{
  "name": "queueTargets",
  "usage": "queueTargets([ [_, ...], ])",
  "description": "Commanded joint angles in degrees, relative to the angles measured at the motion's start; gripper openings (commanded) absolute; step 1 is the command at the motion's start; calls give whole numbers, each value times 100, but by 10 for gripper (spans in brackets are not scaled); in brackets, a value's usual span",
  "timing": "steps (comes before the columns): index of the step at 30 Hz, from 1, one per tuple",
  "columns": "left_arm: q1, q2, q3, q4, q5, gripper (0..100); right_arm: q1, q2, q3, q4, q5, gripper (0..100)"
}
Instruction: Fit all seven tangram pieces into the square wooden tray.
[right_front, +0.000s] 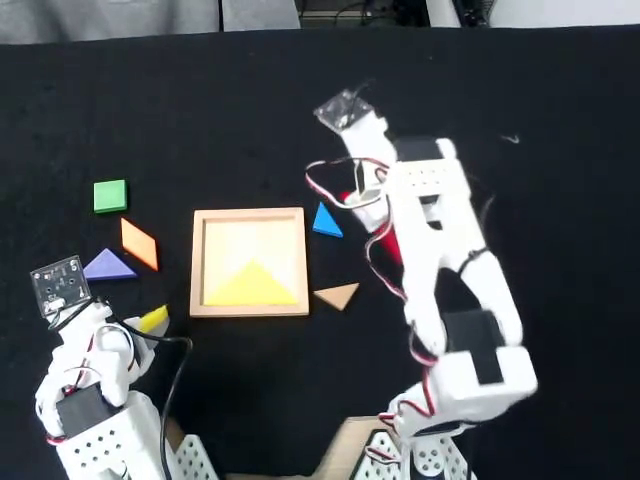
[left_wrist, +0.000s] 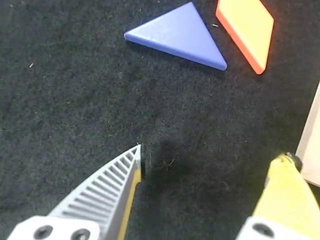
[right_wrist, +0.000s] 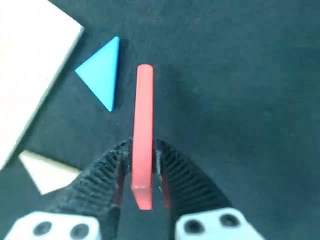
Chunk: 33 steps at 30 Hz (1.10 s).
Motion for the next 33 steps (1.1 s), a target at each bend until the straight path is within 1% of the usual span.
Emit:
queueTargets([
  [1, -48, -44, 110, 44, -35, 385, -88, -734, -576, 527, -404, 10],
  [4, -48, -44, 110, 44, -35, 385, -352, -980, -752, 835, -1152, 10],
  [8, -48, -44, 110, 44, -35, 385, -1046, -1042, -954, 1011, -2971, 11],
  [12, -57, -44, 110, 44, -26, 385, -2084, -1042, -1103, 826, -4914, 11],
  [14, -57, -44, 110, 44, -26, 385, -2567, -1033, -1068, 686, -5530, 12],
  [17, -57, -44, 110, 44, -26, 385, -3165, -892, -813, 176, -5793, 11],
  [19, -57, -44, 110, 44, -18, 385, -3367, -725, -637, -185, -5978, 11],
  [22, -57, -44, 110, 44, -18, 385, -3429, -400, -549, -668, -6470, 11],
  [26, -57, -44, 110, 44, -18, 385, -3429, -4, -558, -923, -6910, 11],
  [30, -57, -44, 110, 44, -35, 385, -3429, 303, -558, -941, -7209, 11],
  [33, -57, -44, 110, 44, -35, 385, -3508, 505, -708, -941, -7226, 11],
])
